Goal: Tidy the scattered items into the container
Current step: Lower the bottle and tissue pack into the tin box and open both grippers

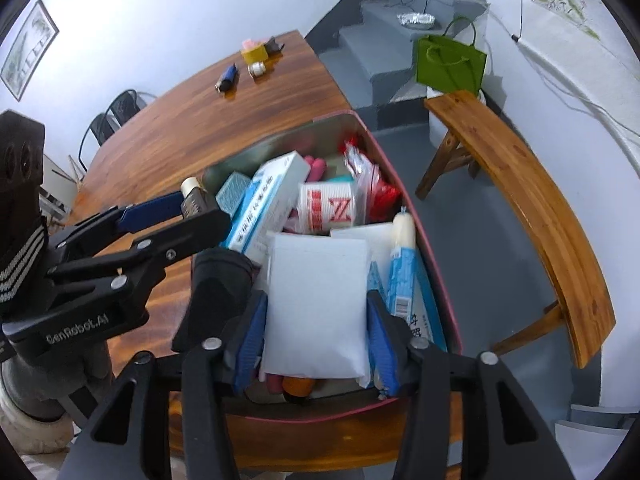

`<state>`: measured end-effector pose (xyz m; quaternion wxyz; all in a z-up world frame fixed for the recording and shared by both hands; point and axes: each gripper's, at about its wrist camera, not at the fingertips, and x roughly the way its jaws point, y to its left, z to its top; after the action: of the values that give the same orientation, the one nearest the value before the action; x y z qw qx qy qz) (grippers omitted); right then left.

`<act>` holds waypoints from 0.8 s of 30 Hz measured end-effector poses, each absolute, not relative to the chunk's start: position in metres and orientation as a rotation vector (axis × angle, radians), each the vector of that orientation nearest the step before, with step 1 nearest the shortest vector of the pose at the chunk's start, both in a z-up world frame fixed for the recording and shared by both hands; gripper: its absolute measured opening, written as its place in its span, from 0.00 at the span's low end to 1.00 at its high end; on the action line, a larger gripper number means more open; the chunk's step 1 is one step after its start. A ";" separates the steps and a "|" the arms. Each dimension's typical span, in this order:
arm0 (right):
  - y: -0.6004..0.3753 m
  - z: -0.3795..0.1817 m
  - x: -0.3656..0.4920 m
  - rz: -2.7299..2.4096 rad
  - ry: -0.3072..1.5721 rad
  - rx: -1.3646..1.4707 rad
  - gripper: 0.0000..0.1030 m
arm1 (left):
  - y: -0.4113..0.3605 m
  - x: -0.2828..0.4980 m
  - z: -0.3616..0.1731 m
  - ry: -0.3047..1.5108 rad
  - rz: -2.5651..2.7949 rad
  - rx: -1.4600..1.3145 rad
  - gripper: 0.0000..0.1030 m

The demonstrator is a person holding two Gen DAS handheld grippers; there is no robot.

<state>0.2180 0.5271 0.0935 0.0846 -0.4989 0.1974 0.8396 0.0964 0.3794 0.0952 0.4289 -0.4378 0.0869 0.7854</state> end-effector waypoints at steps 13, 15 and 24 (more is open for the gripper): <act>0.551 0.166 0.273 2.563 0.420 -1.249 0.77 | 0.339 0.123 0.198 0.247 2.125 -0.807 0.84; 0.548 0.189 0.293 2.589 0.299 -1.122 0.84 | 0.327 0.137 0.219 0.266 2.183 -0.733 0.84; 0.570 0.130 0.293 2.447 0.650 -1.420 1.00 | 0.337 0.155 0.181 0.340 2.239 -0.915 0.94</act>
<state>0.2926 0.5699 0.1302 0.1191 -0.4858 0.2222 0.8369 0.1553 0.3370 0.1814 0.3425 -0.3521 0.1306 0.8612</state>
